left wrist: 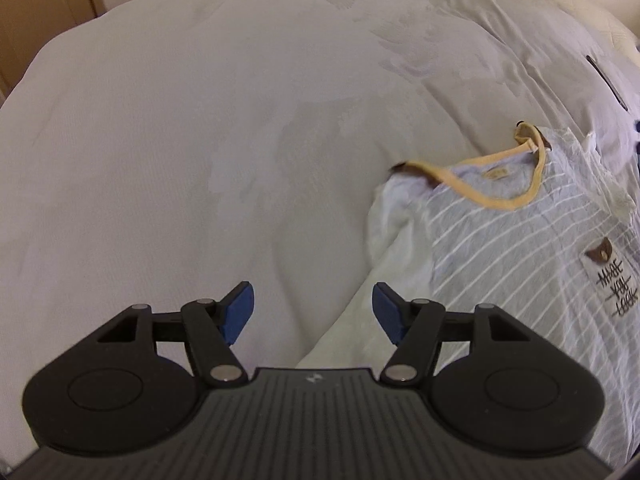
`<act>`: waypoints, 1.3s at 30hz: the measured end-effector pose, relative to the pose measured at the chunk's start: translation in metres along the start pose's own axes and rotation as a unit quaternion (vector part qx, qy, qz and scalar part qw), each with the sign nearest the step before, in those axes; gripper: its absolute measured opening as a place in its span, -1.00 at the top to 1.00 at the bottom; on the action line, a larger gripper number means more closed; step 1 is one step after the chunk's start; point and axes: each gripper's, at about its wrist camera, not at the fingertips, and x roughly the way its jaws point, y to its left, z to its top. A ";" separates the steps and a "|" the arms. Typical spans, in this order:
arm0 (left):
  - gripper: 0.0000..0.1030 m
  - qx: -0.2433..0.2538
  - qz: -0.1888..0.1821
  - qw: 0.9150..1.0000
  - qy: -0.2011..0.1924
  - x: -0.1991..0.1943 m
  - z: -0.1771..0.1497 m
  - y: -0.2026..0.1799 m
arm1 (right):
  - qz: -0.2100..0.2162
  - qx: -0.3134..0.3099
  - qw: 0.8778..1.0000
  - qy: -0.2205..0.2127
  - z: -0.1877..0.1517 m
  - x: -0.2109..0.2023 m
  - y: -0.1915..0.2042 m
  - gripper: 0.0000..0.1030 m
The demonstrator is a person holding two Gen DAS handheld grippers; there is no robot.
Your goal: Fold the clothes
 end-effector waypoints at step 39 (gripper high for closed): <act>0.98 0.140 -0.069 0.987 -0.036 0.075 0.067 -0.044 | 0.162 -0.120 0.978 0.058 0.071 0.189 -0.048 1.00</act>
